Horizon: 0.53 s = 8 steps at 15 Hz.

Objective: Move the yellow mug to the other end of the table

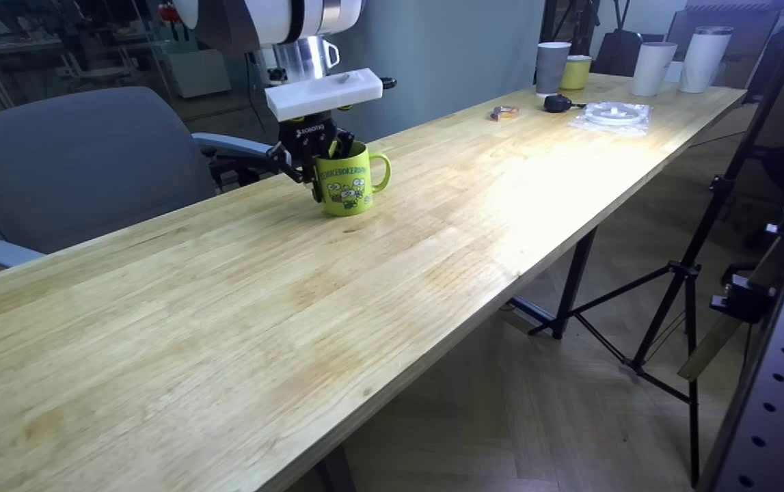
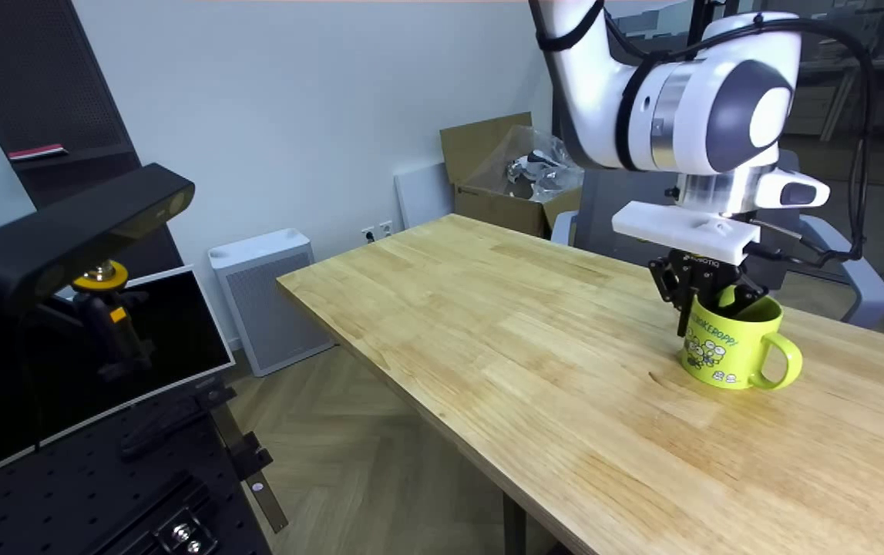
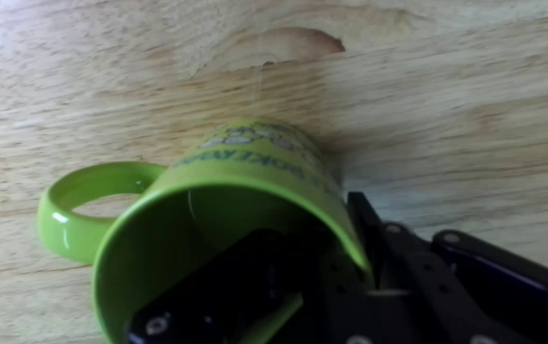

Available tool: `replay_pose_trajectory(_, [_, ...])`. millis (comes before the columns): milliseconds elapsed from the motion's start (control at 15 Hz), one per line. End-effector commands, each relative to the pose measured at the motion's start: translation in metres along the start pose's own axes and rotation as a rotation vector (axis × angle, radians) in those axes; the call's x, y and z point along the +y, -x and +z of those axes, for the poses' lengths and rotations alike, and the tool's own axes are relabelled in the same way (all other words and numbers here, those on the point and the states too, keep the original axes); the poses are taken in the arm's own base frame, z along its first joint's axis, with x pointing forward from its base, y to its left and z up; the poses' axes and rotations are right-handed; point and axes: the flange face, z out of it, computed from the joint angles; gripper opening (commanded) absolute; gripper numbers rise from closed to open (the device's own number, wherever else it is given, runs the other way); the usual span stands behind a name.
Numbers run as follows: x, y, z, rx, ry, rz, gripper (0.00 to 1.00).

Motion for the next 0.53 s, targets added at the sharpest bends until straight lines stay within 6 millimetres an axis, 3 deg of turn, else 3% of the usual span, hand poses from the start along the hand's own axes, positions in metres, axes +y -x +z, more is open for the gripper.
replay_pose_trajectory(0, [-0.0038,0.0038,-0.0073,-0.001,-0.004,-0.001,0.49])
replay_pose_trajectory(333, [-0.0054,0.0042,-0.0046,-0.027,0.042,0.001,0.82])
replay_pose_trajectory(467, [-0.0063,0.0024,-0.0121,-0.048,0.081,0.018,0.96])
